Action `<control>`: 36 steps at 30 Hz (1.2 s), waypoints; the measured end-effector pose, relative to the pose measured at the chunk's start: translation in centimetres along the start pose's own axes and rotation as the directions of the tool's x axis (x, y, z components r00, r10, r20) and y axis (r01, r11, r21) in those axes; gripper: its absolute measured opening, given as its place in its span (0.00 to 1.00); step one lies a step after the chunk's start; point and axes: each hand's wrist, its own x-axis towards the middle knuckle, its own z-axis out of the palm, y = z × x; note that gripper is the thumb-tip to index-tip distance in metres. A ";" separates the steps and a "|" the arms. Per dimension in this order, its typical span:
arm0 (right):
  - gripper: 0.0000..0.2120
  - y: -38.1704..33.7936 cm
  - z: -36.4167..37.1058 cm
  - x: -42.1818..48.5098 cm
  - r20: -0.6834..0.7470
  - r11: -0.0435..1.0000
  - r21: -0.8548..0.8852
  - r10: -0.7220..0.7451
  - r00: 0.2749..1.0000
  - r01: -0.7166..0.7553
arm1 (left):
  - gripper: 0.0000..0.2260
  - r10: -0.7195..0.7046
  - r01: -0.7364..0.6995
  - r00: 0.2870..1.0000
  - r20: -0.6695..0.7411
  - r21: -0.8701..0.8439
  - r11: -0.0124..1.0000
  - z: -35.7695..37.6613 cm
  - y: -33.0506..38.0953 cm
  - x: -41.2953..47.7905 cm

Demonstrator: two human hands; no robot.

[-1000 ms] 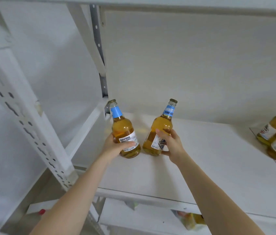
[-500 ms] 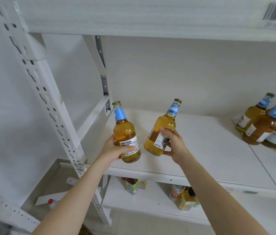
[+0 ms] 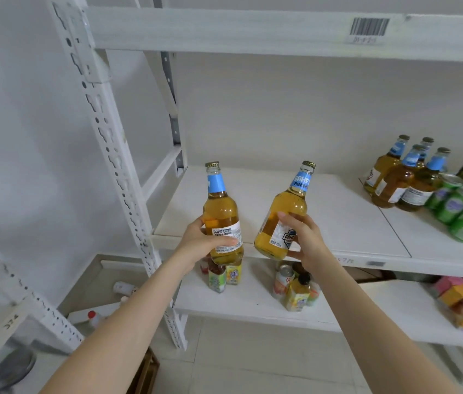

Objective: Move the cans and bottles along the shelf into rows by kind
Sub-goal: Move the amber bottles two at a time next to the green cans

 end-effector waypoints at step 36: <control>0.31 -4.8 -40.6 3.1 -0.229 0.982 0.004 -0.184 0.956 0.190 | 0.33 0.073 -0.096 0.986 0.151 0.153 0.984 41.2 6.3 3.4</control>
